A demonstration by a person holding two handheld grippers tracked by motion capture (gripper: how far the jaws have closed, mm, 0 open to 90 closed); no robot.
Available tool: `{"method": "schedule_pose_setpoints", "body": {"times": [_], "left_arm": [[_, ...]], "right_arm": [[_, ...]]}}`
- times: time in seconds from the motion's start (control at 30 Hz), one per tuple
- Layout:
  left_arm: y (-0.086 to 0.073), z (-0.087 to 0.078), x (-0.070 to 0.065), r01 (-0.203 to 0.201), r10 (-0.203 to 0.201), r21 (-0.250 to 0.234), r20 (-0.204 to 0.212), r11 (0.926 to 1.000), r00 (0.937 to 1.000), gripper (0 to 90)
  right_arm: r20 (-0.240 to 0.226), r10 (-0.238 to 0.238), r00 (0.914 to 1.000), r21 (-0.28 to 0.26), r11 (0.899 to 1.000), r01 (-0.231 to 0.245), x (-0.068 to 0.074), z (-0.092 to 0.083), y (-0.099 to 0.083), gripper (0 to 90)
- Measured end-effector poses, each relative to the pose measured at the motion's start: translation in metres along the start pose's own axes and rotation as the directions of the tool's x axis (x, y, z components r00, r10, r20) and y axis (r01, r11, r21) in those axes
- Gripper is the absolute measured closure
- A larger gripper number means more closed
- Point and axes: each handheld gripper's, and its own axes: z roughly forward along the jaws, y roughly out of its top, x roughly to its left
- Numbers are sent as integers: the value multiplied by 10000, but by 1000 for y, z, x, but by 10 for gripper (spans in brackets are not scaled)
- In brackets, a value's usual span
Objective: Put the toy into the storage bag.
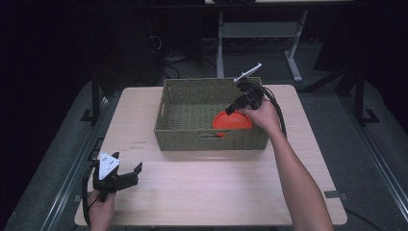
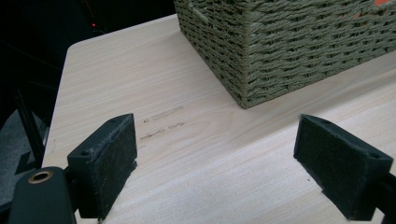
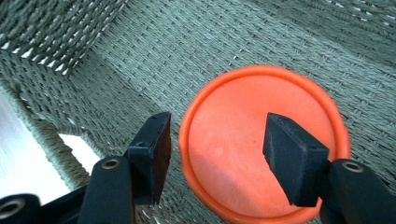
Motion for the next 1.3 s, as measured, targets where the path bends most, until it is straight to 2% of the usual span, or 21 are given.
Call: {"method": "schedule_pose_setpoints", "body": {"times": [0.23, 0.33, 0.47, 0.63, 1.0, 1.3], "left_arm": [[0, 0, 0, 79, -79, -96, 12, 9999, 10000, 128], [-1, 0, 0, -13, 13, -35, -1, 10000, 10000, 129], [0, 0, 0, -39, 39, 18, -2, 10000, 10000, 128], [0, 0, -1, -11, 11, -21, 14, 10000, 10000, 128], [0, 0, -1, -18, 18, -57, 4, 10000, 10000, 128], [0, 0, -2, -22, 22, -70, 19, 10000, 10000, 129]], "right_arm": [[-134, -17, 9999, -255, 9997, 14, 2, -8, -2, 400], [-117, -44, 9999, -348, 9994, 40, 2, -12, -4, 394], [-367, 18, 9993, -629, 9980, -41, 1, -21, -8, 375], [-443, 31, 9990, -813, 9967, -67, 1, -27, -12, 366], [-716, -210, 9972, -1086, 9940, 132, 8, -39, -24, 344], [-994, -215, 9948, -1275, 9918, 87, 11, -47, -36, 316]]}}
